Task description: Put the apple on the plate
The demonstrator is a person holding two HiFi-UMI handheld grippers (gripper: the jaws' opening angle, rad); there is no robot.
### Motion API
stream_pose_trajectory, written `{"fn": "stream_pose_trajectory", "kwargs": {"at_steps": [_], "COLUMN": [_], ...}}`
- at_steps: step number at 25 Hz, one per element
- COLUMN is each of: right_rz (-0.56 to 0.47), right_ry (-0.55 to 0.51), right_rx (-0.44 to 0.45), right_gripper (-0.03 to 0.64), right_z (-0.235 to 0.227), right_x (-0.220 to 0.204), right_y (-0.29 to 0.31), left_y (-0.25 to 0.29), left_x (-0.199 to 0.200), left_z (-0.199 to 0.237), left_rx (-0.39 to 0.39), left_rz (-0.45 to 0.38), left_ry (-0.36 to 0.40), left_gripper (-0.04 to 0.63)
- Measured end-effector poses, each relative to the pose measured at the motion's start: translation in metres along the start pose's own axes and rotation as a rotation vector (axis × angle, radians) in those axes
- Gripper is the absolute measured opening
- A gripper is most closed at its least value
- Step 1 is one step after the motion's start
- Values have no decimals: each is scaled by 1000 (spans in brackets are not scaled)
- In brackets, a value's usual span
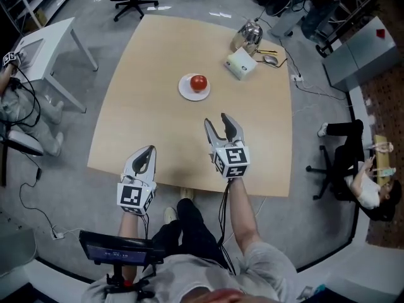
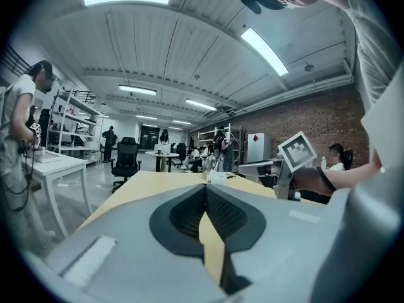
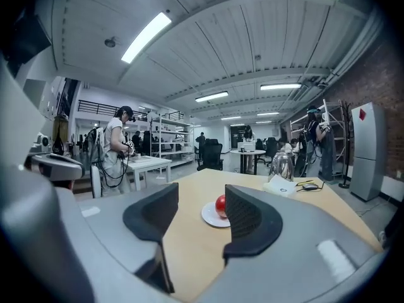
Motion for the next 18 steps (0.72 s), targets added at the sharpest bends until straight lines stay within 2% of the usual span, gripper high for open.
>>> {"fn": "stream_pose_trajectory", "kwargs": {"at_steps": [9,18], "right_rz": [-17,-30], "right_ry": [44,68], "right_rx": [-5,3], "right_gripper": [229,209], "right_z": [28,41], "right_x": [4,15], "right_y": [-52,-76], "left_y": [-22,-39], "left_x": [16,37], "left_z": [-19,-31], "left_rx": [-37,-50], "left_rz": [-15,-25], "left_ry": [7,29], "left_gripper": [18,18]}}
Point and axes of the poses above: the fingertips, and each gripper's own axes: y forward along the fingers, z to its left, x out of its top, the point moved 7 cm from there along -y, backward along the fingers, and after that the axes turned 2 degrees about -z, right-handed, at the moved point
